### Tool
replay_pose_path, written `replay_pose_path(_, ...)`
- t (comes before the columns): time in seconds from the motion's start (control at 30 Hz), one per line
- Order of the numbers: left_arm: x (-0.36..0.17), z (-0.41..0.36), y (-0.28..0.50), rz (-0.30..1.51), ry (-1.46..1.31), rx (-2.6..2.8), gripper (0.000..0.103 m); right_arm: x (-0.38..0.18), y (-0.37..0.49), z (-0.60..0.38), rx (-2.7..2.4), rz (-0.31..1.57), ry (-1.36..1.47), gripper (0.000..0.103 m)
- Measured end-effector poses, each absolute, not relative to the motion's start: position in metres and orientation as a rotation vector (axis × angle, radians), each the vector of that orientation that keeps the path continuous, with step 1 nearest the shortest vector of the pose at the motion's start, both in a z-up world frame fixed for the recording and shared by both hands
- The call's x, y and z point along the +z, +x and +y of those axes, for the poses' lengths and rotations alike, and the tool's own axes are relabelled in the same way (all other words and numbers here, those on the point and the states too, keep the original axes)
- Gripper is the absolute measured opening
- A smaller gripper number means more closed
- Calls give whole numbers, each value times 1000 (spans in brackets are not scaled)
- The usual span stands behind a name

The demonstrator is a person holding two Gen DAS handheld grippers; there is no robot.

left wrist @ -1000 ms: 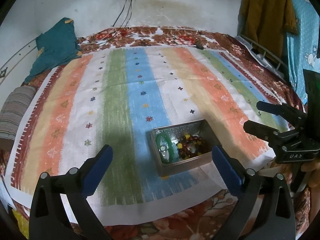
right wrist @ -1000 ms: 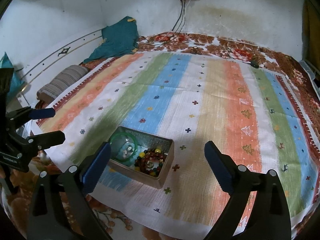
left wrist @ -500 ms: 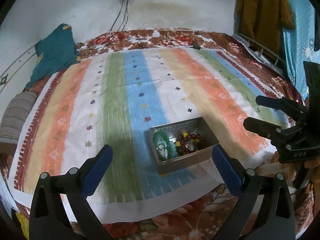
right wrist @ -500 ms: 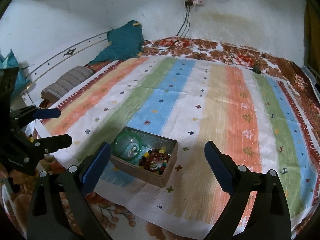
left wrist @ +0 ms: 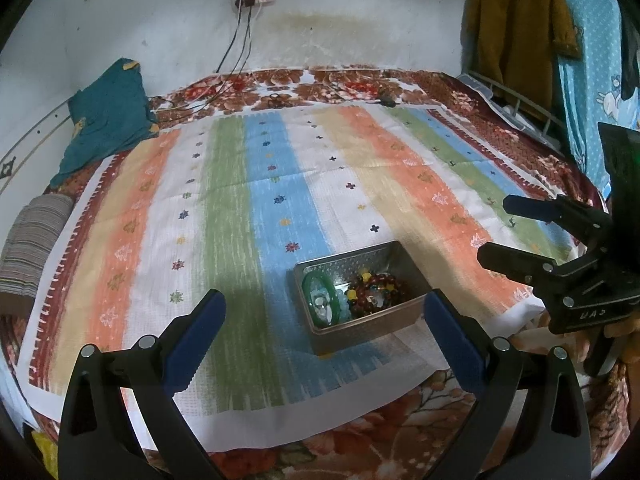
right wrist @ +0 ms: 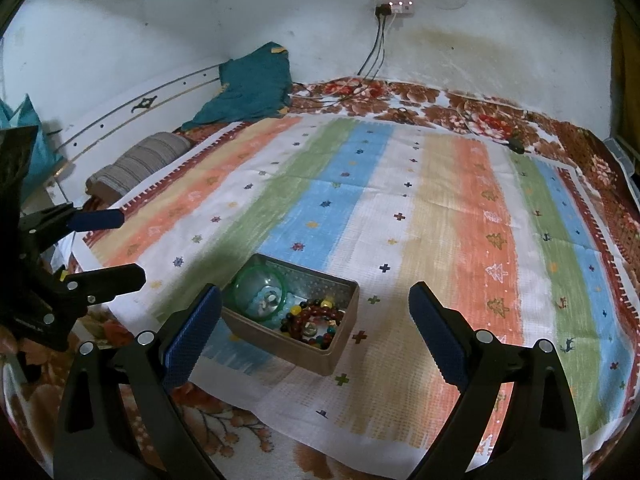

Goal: Organize jewelry

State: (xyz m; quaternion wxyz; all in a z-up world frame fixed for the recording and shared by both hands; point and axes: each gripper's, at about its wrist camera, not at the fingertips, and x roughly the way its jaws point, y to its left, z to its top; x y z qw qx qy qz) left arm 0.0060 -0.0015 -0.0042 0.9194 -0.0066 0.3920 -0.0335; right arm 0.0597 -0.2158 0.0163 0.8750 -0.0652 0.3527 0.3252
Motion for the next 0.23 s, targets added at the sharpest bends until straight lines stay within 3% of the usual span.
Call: replay_pose_path(0.23,-2,-1,7,799,-35,-75,97,18,58,-218,672,722,-127,95)
